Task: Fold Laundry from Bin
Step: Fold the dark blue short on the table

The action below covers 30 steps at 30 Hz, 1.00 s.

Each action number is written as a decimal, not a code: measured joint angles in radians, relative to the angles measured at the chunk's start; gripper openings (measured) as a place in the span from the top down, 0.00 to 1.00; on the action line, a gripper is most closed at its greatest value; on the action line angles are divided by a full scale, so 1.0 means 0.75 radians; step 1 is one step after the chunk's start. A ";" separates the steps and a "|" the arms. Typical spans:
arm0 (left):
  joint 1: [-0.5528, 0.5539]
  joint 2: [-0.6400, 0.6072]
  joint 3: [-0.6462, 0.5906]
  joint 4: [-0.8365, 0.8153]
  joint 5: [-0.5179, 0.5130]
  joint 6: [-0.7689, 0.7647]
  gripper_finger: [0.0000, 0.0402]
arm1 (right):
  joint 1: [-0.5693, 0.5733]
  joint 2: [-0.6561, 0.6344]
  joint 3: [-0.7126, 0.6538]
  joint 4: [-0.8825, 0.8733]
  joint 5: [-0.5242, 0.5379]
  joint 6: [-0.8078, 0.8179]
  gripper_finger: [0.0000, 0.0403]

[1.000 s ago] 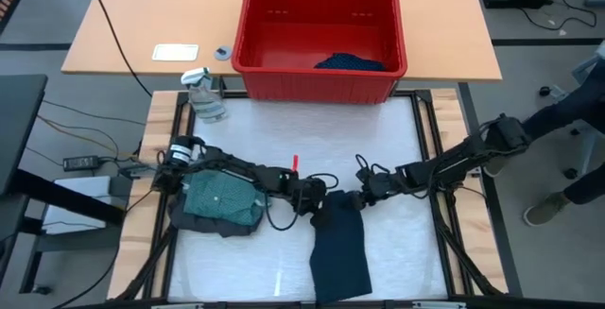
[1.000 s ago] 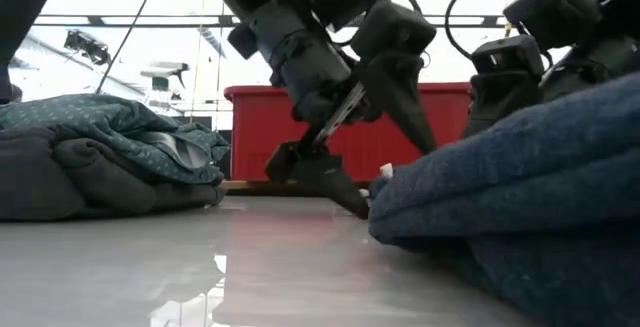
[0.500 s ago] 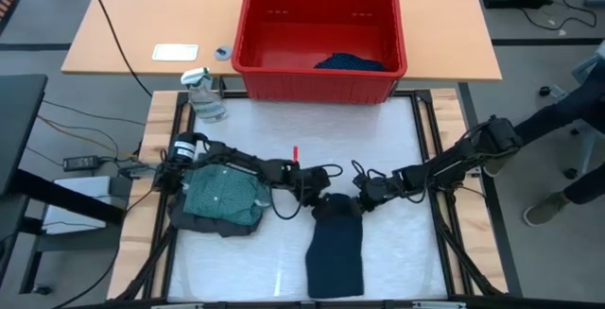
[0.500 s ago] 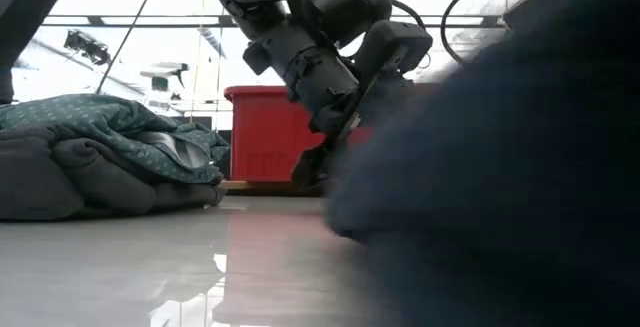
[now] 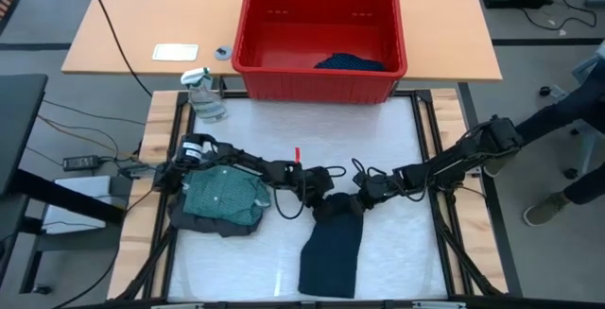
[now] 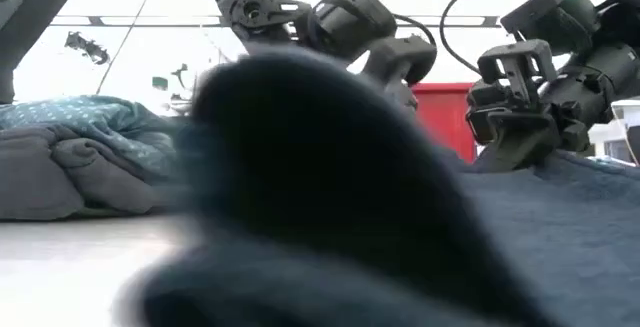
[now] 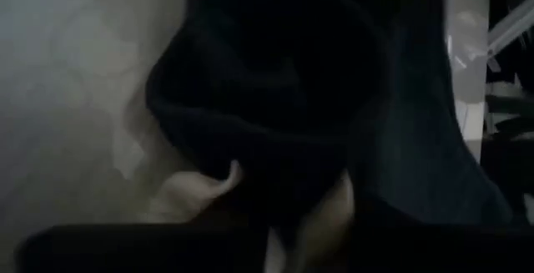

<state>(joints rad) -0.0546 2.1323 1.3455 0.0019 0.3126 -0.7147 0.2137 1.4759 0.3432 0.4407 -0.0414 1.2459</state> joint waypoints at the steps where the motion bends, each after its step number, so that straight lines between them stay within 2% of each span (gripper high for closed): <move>1: 0.008 -0.015 -0.001 -0.003 0.001 0.019 0.87 | -0.006 -0.027 -0.003 -0.018 0.004 -0.023 0.95; 3: 0.037 -0.059 -0.001 -0.009 0.014 0.059 0.96 | -0.024 -0.101 -0.003 -0.038 0.023 -0.056 0.95; 4: 0.053 -0.085 0.001 -0.008 0.019 0.078 0.97 | -0.035 -0.141 0.007 -0.073 0.035 -0.065 0.95; 6: 0.087 -0.138 0.001 -0.009 0.018 0.135 0.97 | -0.055 -0.216 0.040 -0.207 0.066 -0.122 0.95; 10: 0.164 -0.239 0.001 -0.012 0.018 0.348 0.97 | -0.097 -0.358 0.161 -0.486 0.178 -0.395 0.95; 15: 0.248 -0.361 0.003 -0.016 0.013 0.673 0.97 | -0.165 -0.485 0.421 -0.883 0.415 -0.816 0.95; 19: 0.318 -0.485 0.004 -0.014 -0.031 0.828 0.97 | -0.216 -0.522 0.670 -1.117 0.564 -1.107 0.95; 25: 0.378 -0.656 0.004 0.046 -0.114 0.979 0.98 | -0.227 -0.514 0.919 -1.191 0.686 -1.475 0.95; 30: 0.327 -0.666 0.006 0.068 -0.119 0.959 0.98 | -0.199 -0.511 0.931 -1.215 0.697 -1.506 0.95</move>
<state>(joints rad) 0.1904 1.6327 1.3499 0.0528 0.2236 0.0043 0.0643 1.0928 1.0413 -0.4703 0.4813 0.1162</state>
